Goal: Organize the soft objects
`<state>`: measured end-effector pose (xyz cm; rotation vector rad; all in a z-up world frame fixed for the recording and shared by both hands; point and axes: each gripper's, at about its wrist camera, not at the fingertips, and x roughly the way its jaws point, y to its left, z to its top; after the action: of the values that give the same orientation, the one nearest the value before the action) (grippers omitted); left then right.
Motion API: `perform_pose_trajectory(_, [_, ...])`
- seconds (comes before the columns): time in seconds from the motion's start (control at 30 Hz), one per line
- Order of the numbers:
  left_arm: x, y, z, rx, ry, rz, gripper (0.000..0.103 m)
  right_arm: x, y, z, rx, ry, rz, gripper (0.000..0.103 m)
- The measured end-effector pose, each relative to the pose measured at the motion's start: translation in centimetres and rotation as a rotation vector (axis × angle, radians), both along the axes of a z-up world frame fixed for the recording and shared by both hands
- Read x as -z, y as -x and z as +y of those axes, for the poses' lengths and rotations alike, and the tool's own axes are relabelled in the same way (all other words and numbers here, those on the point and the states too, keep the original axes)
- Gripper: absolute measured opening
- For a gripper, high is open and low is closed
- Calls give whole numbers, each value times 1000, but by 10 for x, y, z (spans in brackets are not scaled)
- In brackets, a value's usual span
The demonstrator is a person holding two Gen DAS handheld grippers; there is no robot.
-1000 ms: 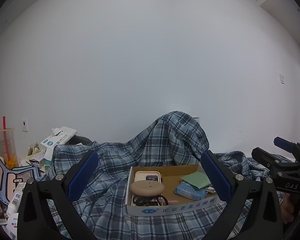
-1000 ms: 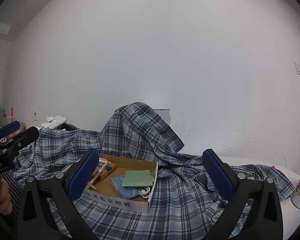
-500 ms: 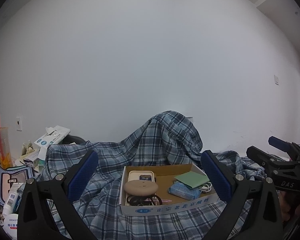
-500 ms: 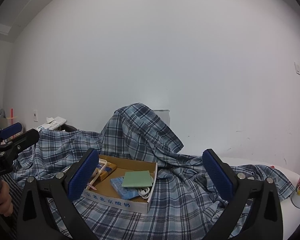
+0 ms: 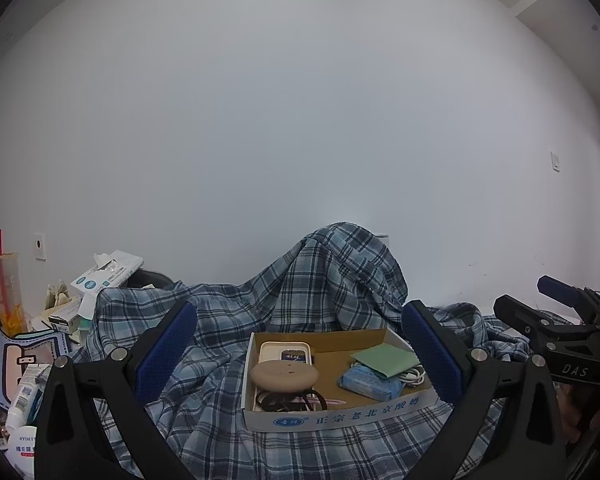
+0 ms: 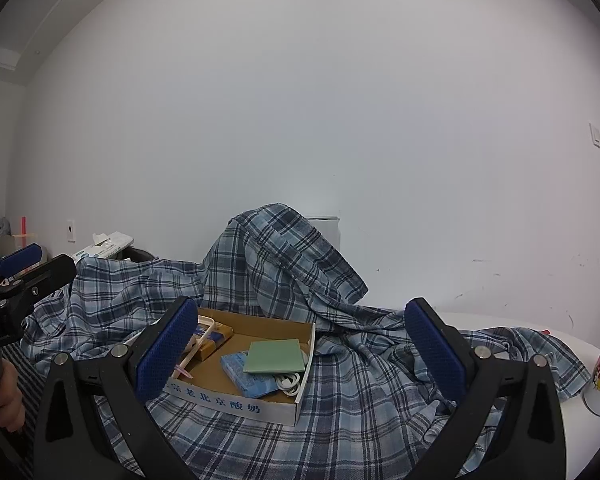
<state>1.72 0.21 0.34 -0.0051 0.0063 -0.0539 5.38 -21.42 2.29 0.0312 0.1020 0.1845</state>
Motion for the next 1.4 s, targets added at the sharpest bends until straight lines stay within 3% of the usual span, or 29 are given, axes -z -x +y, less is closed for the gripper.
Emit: perform_pose_trajectory(1.4, [0, 2, 4, 8, -39, -5, 103, -1, 1, -1, 1, -2, -3, 103])
